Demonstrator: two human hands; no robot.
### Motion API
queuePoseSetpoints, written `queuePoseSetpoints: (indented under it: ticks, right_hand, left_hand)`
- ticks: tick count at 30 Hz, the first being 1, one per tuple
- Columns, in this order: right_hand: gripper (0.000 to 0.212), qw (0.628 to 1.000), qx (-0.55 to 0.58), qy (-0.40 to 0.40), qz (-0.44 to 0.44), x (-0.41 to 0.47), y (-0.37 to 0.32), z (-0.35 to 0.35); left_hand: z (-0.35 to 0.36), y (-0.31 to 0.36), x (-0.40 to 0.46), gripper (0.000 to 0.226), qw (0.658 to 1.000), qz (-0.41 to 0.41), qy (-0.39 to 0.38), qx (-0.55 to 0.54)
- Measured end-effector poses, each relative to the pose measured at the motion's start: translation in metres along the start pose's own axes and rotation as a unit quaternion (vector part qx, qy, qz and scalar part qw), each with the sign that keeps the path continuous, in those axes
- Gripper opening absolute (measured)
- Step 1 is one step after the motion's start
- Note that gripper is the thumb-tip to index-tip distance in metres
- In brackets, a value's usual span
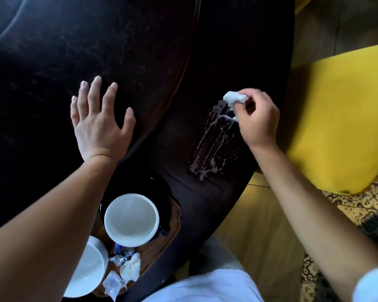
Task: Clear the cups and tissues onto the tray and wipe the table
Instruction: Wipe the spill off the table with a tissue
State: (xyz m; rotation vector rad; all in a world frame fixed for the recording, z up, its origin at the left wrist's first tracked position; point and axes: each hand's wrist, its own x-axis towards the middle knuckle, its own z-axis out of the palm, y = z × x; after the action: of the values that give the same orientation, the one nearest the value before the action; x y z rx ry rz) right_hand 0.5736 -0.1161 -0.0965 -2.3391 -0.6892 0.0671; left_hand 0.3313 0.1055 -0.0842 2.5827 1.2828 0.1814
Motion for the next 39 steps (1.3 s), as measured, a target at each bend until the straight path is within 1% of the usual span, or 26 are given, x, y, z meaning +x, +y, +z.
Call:
queuePoseSetpoints:
  ticks: [3, 5, 7, 10, 13, 18, 22, 24, 27, 29, 34, 35, 37, 39]
  right_hand:
    - [0.020, 0.999, -0.030, -0.017, 0.013, 0.015, 0.001, 0.010]
    - [0.020, 0.997, -0.064, -0.043, -0.007, 0.009, -0.003, 0.019]
    - [0.020, 0.994, -0.072, -0.068, -0.040, -0.009, -0.011, 0.023]
    - [0.020, 0.989, -0.060, -0.114, -0.068, -0.053, -0.021, 0.021]
    - [0.022, 0.986, -0.031, -0.151, -0.065, -0.087, -0.024, 0.014]
    - [0.025, 0.988, 0.036, -0.136, -0.057, -0.114, -0.022, -0.008]
    - [0.027, 0.980, 0.037, -0.176, -0.087, -0.152, -0.024, -0.007]
    - [0.027, 0.982, 0.012, -0.164, -0.091, -0.145, -0.018, -0.002]
    - [0.023, 0.993, -0.041, -0.100, -0.056, -0.098, -0.009, 0.005]
    - [0.020, 0.994, -0.070, -0.071, -0.039, -0.062, -0.003, 0.007]
    - [0.022, 0.998, -0.055, 0.000, -0.010, 0.010, 0.004, 0.000]
    - [0.024, 0.998, -0.060, -0.001, -0.001, 0.018, 0.005, 0.001]
    - [0.029, 0.996, -0.087, -0.029, 0.008, 0.021, 0.005, 0.007]
    - [0.029, 0.994, -0.099, -0.052, -0.013, 0.006, 0.002, 0.014]
  left_hand:
    - [0.000, 0.000, 0.000, 0.062, 1.000, 0.002, 0.002, 0.003]
    - [0.000, 0.000, 0.000, 0.062, 1.000, 0.002, 0.004, 0.002]
    - [0.001, 0.000, 0.000, 0.063, 1.000, 0.003, 0.006, 0.002]
    - [0.000, 0.001, 0.001, 0.063, 1.000, 0.003, 0.002, 0.003]
    - [-0.001, 0.001, 0.000, 0.063, 1.000, 0.000, -0.002, 0.001]
    - [-0.001, 0.000, 0.000, 0.063, 1.000, -0.001, -0.007, 0.003]
    - [-0.001, 0.001, 0.000, 0.062, 1.000, -0.001, -0.008, 0.003]
    - [-0.001, 0.000, 0.000, 0.062, 1.000, -0.001, -0.007, 0.002]
    - [-0.001, 0.000, 0.001, 0.062, 1.000, -0.001, -0.006, 0.004]
    - [-0.001, -0.001, 0.000, 0.061, 1.000, 0.001, -0.005, 0.003]
    - [0.000, -0.001, 0.001, 0.061, 1.000, 0.002, 0.000, -0.005]
    - [0.000, -0.001, 0.001, 0.061, 1.000, 0.002, 0.000, -0.004]
    - [0.000, 0.000, 0.001, 0.061, 1.000, 0.002, -0.001, -0.002]
    - [0.000, 0.000, 0.001, 0.062, 1.000, 0.001, -0.004, -0.002]
